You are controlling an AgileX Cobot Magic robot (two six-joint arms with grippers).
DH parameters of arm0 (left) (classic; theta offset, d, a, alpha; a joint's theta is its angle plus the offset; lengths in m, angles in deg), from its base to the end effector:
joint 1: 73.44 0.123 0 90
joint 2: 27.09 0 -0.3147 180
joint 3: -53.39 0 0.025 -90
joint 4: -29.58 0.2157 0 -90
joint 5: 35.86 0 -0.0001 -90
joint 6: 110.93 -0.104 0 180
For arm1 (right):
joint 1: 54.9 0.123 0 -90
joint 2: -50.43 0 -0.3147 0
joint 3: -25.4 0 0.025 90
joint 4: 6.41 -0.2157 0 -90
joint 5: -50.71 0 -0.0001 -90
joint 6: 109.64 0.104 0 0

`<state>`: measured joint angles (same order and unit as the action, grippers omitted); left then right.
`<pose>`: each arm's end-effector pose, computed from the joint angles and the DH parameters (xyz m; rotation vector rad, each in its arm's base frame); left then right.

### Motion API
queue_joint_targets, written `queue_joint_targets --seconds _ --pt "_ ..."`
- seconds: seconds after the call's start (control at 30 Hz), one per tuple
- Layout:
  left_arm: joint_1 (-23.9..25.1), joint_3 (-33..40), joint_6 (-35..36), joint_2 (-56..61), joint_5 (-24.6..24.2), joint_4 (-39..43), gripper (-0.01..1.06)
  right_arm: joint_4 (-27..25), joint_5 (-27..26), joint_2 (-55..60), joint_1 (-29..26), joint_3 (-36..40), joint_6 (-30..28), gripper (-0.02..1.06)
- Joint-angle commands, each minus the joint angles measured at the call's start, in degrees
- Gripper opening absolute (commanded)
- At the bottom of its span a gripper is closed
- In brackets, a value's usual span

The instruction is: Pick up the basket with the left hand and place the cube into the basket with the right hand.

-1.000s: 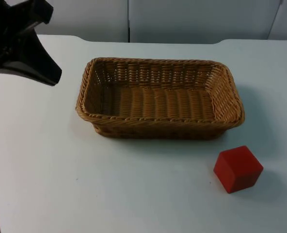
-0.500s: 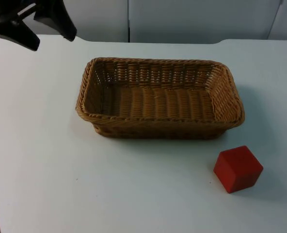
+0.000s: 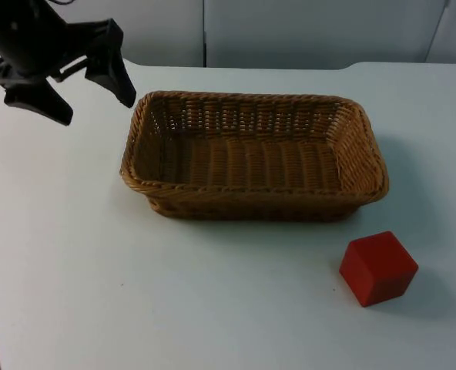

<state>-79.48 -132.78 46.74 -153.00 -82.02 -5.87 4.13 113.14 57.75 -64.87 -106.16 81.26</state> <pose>0.4095 -0.0871 0.2038 0.1577 2.7610 -0.6457 -0.0592 -0.0067 0.2572 0.3849 2.0190 -0.2106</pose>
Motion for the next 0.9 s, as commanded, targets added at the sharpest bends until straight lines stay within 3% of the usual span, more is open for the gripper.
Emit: queue_joint_targets --seconds 0.0,0.2,0.57,0.63,0.67,0.7,0.8,0.87 --pt "-0.41 -1.12 0.30 -1.18 -0.69 -1.51 0.83 -0.07 -0.30 -0.27 -0.25 0.25 -0.40 0.00" --pt "-1.46 -1.83 -4.06 -4.06 0.10 -6.41 0.83 -0.07 -0.30 -0.27 -0.25 0.25 -0.40 0.00" --pt "-4.39 -1.92 -5.93 -7.64 4.94 -5.94 0.81 -0.07 -0.30 -0.27 -0.25 0.25 -0.40 0.00" --pt "-4.39 -1.92 -5.93 -8.26 5.94 -5.94 0.66 -0.07 -0.30 -0.27 -0.25 0.25 -0.40 0.00" --pt "-4.39 -1.92 -5.93 -8.41 6.99 -5.67 0.52 -0.07 -0.30 -0.27 -0.25 0.25 -0.40 0.00" --pt "-4.39 -1.92 -5.93 -8.41 6.99 -5.67 0.52 -0.07 -0.30 -0.27 -0.25 0.25 -0.40 0.00" --pt "-4.39 -1.92 -5.76 -9.03 10.34 -4.90 0.00 -0.07 -0.30 -0.27 -0.25 0.25 -0.40 0.00" --pt "-4.27 -1.92 -5.08 -9.03 10.56 -5.49 0.00 -0.07 -0.30 -0.27 -0.25 0.25 -0.40 0.00"
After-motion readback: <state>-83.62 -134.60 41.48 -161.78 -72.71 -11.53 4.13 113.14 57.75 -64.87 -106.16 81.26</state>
